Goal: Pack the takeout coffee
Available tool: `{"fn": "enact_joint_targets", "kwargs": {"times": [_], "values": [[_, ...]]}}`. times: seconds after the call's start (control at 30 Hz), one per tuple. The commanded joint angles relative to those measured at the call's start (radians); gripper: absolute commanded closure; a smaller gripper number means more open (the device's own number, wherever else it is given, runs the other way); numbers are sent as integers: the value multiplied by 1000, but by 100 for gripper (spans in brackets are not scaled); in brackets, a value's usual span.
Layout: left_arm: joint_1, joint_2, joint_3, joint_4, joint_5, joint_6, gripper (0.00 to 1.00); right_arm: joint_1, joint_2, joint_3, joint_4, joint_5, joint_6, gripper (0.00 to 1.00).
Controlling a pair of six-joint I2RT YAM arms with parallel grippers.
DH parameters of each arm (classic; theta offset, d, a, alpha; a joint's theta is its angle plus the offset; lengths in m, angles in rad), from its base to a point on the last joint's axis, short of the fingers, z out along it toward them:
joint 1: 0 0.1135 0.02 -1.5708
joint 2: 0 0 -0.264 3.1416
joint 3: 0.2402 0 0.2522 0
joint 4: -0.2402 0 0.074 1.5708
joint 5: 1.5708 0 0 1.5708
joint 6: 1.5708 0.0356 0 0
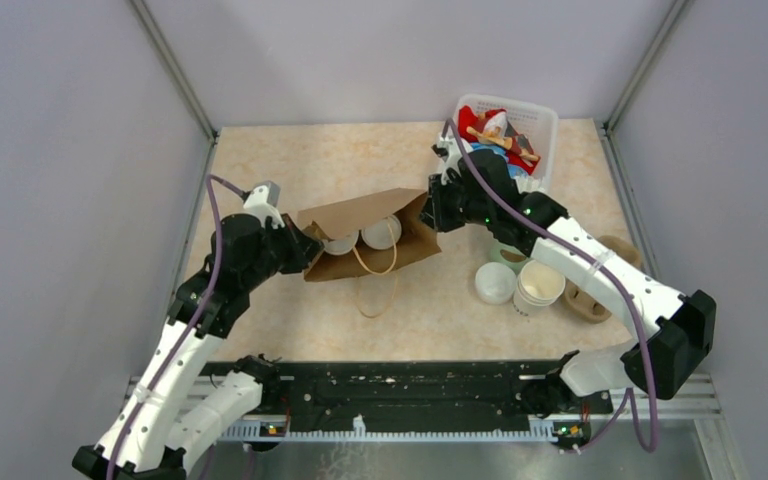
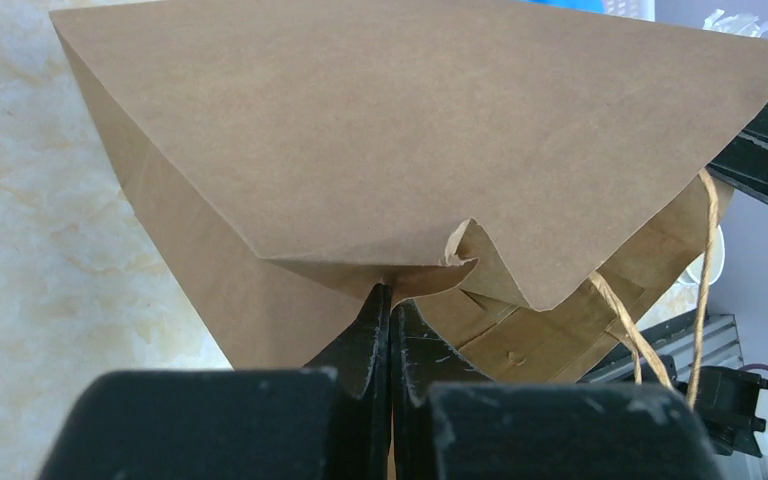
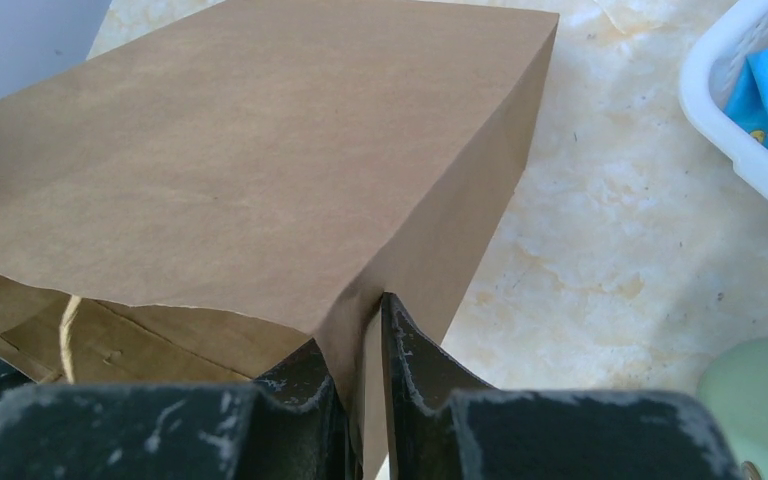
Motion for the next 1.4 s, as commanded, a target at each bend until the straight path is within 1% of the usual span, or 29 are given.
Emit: {"fn": "enact_joint_targets", "kwargs": {"times": [0.0, 0.1, 0.17, 0.2, 0.27, 0.43, 0.53, 0.63, 0.77, 0.87, 0.93, 1.0, 1.13, 1.2, 1.27, 1.37], "values": [[0, -6, 31, -59, -39, -23, 100, 5, -24, 43, -10, 5, 12, 88], [0, 40, 116, -106, -59, -32, 100, 6, 7, 126, -75, 29, 34, 88], [0, 93, 188, -165, -79, -53, 100, 5, 28, 179, -118, 28, 54, 88], [0, 112, 217, -183, -110, -60, 100, 5, 45, 206, -140, 24, 65, 88], [0, 136, 269, -193, -102, -61, 100, 6, 70, 260, -190, 20, 86, 88], [0, 134, 303, -202, -100, -74, 97, 6, 120, 363, -318, 30, 131, 88], [0, 115, 296, -217, -124, -76, 93, 7, 135, 394, -360, 36, 158, 88], [0, 106, 287, -219, -143, -73, 92, 7, 142, 403, -380, 45, 176, 88], [1, 119, 304, -234, -164, -68, 84, 7, 175, 448, -405, 55, 190, 86], [1, 128, 325, -255, -178, -65, 77, 7, 203, 512, -421, 58, 193, 77], [0, 127, 331, -265, -193, -64, 70, 7, 247, 597, -459, 70, 183, 69], [1, 123, 332, -267, -202, -64, 68, 6, 299, 712, -531, 71, 164, 58], [0, 100, 306, -238, -199, -47, 52, 6, 401, 992, -707, 155, 116, 33], [0, 88, 304, -208, -195, -18, 48, -3, 418, 1089, -776, 212, 73, 22], [0, 82, 313, -198, -193, 6, 44, -28, 392, 1092, -806, 288, 35, 18], [0, 80, 333, -210, -189, 31, 36, -92, 279, 897, -782, 369, -18, 17]]}}
